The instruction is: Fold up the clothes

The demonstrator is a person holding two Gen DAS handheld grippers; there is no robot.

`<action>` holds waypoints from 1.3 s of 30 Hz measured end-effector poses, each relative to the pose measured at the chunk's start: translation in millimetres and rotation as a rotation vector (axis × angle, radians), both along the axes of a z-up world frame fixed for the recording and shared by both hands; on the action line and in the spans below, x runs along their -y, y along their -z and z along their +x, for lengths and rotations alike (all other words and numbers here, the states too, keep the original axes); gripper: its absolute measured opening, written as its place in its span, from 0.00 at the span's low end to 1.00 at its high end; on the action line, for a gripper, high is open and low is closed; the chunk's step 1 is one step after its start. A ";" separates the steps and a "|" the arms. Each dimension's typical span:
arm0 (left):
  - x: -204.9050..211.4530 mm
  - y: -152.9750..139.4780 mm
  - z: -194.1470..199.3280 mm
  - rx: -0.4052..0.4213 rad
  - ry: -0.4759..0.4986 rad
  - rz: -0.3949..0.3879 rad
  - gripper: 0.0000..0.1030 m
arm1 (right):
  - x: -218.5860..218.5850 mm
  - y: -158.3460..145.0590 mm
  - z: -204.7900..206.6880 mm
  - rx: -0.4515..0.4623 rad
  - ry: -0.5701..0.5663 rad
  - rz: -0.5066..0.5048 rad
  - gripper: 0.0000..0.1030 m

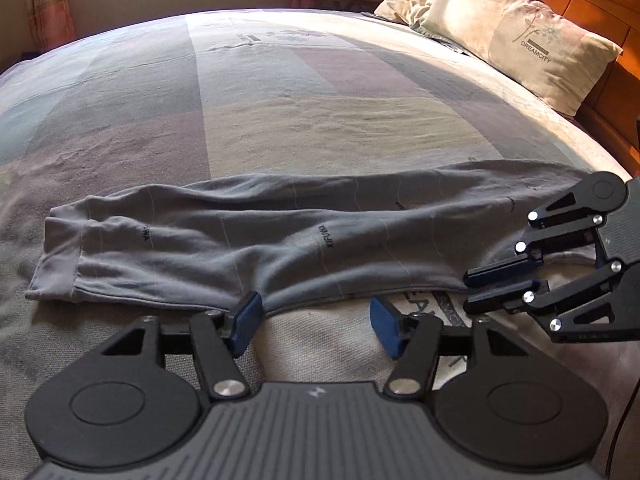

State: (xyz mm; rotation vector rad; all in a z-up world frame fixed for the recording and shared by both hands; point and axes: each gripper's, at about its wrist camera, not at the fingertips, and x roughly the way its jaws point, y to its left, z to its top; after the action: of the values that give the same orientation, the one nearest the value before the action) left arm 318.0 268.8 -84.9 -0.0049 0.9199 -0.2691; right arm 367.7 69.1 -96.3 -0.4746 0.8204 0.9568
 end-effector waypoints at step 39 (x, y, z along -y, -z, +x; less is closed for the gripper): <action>5.0 15.3 -1.5 0.132 0.083 -0.127 0.79 | -20.6 -5.7 117.3 0.022 0.178 0.116 0.37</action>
State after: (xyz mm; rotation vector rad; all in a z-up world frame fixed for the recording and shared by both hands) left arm 316.6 263.8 -100.1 -0.0652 0.7718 -0.3998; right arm 485.0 89.7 -90.6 -0.3062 0.7694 0.8278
